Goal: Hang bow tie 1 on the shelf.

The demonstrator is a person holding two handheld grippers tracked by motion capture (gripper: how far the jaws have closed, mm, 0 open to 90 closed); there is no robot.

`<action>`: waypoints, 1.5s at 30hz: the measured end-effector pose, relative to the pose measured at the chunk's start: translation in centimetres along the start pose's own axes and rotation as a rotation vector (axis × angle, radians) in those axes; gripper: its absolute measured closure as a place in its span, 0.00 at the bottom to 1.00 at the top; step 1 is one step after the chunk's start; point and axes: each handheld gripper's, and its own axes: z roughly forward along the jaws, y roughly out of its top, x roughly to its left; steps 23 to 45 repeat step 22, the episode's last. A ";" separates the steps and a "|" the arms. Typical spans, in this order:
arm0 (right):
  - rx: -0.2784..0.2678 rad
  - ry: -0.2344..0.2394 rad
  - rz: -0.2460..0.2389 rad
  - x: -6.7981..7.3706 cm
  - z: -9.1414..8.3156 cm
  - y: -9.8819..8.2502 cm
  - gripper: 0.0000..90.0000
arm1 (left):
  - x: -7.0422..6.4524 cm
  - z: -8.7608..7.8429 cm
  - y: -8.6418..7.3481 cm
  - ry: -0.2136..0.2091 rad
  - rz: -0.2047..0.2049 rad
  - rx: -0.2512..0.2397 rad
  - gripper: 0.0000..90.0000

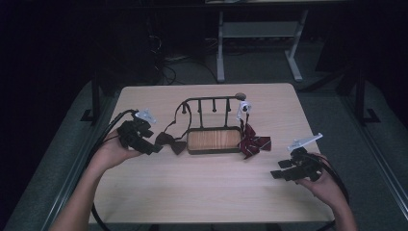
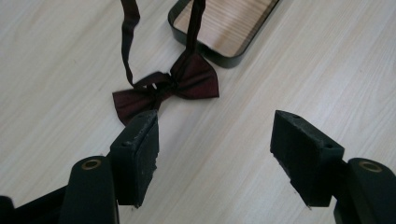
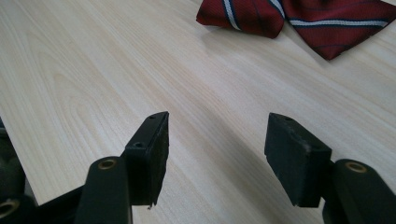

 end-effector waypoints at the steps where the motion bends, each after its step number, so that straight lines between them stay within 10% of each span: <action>1: 0.001 0.000 0.000 0.0 0.0 0.0 0.44 | -0.1 0.1 -0.2 -0.001 0.001 -0.004 0.36; 22: -0.018 -0.023 -0.024 0.4 0.2 0.2 0.44 | -2.5 3.0 -4.4 -0.030 -0.012 -0.084 0.35; 45: -0.018 -0.023 -0.024 0.4 0.2 0.2 0.44 | -2.5 3.0 -4.4 -0.030 -0.012 -0.084 0.35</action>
